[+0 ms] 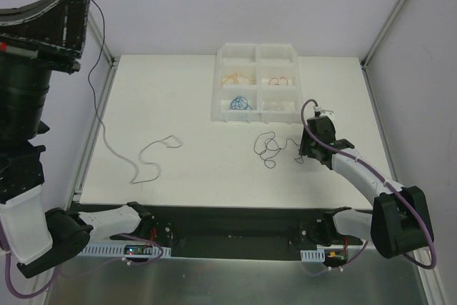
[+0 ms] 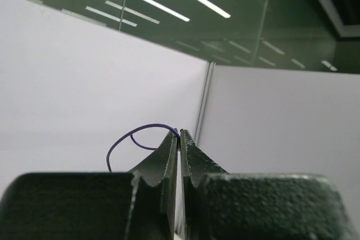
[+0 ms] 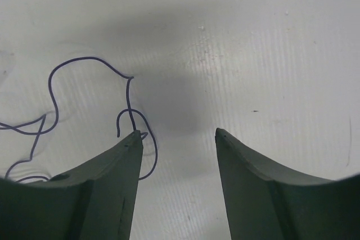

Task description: Untangle the cables

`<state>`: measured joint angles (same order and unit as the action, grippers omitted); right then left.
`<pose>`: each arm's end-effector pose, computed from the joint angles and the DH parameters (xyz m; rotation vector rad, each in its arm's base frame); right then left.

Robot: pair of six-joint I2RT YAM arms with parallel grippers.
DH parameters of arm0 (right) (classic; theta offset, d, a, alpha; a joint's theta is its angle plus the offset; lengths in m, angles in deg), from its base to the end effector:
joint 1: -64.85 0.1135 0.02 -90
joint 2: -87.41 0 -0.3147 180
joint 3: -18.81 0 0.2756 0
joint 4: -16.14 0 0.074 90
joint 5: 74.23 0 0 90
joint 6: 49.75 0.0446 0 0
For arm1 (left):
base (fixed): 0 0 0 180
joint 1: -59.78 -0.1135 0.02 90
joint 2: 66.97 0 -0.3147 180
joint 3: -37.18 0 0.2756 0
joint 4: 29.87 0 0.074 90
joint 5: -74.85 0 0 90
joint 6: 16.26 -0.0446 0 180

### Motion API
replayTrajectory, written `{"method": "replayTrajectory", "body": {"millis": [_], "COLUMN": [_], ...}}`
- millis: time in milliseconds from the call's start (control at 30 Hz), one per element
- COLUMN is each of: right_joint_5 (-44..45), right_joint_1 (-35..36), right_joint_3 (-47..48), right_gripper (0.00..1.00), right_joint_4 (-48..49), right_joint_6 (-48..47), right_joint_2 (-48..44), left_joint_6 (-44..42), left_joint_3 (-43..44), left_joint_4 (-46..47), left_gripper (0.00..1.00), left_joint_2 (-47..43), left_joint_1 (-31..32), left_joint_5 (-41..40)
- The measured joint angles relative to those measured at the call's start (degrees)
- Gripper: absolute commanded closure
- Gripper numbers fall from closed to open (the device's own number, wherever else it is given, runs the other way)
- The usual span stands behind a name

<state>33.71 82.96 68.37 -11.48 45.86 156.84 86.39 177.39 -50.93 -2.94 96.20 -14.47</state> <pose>0.2393 0.0638 0.2286 -0.1124 2.3521 -0.1752 0.0124 -0.0098 0.7613 0.1408 0.6116 -0.8328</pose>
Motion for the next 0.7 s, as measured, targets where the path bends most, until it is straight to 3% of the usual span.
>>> {"method": "replayTrajectory", "body": {"millis": [233, 433, 700], "right_joint_5": [-1.4, -8.3, -12.9], "right_joint_1": [-0.8, -0.5, -0.2], "right_joint_3": [2.5, 5.9, 7.4], "right_gripper": [0.29, 0.26, 0.24], "right_joint_4": [-3.5, -4.7, -6.2], "right_joint_6": [-3.2, -4.3, -4.1], "right_joint_2": [-0.3, -2.8, -9.1], "left_joint_6": [-1.8, -2.0, -3.2], "left_joint_3": [-7.1, -15.9, -17.2], "left_joint_4": [-2.9, -6.3, -11.2], "left_gripper": [1.0, 1.0, 1.0], "left_joint_2": [1.8, 1.4, 2.5], "left_joint_1": [0.0, 0.0, 0.0], "left_joint_5": [-3.2, -8.6, -15.6]}}
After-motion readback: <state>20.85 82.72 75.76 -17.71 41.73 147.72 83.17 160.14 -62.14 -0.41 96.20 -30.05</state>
